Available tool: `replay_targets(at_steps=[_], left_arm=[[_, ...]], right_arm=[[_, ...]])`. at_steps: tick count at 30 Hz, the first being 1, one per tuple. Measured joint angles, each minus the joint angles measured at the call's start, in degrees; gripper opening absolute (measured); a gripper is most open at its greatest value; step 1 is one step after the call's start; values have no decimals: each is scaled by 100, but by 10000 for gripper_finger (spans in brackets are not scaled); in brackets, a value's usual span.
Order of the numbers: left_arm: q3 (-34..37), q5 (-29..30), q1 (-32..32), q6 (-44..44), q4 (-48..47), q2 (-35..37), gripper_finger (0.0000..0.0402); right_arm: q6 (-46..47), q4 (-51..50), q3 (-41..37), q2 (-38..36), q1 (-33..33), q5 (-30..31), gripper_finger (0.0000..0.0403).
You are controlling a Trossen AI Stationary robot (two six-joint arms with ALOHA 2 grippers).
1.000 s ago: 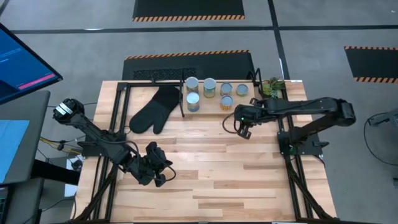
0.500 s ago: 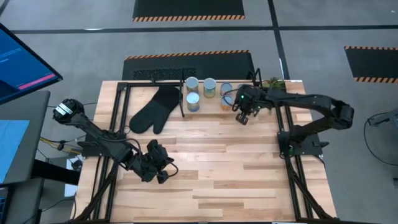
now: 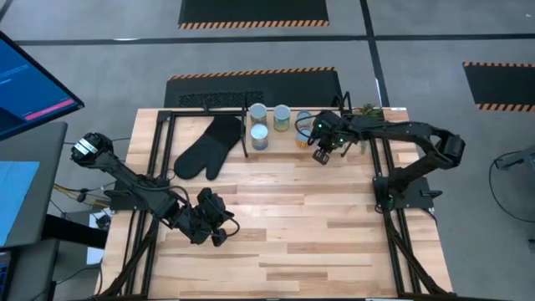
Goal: Pick and place cans onto a shelf
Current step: Put the canned tuna on the shelf, then return to Home Position
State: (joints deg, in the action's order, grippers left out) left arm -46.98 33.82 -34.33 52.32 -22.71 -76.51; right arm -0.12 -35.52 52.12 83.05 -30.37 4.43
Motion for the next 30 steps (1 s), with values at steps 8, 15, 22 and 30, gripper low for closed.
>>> replay_targets(at_steps=[8,15,22,30], left_arm=[[0,-1,0,4,-1,0,0],[0,-14,0,4,-4,0,0],[0,-52,0,4,-4,0,0],[0,-103,0,4,-5,0,0]], right_arm=[[11,-37,5,-101,-81,170,61],[16,-95,5,-101,-140,168,63],[160,-279,109,-101,-158,168,64],[457,-1070,828,-290,88,134,64]])
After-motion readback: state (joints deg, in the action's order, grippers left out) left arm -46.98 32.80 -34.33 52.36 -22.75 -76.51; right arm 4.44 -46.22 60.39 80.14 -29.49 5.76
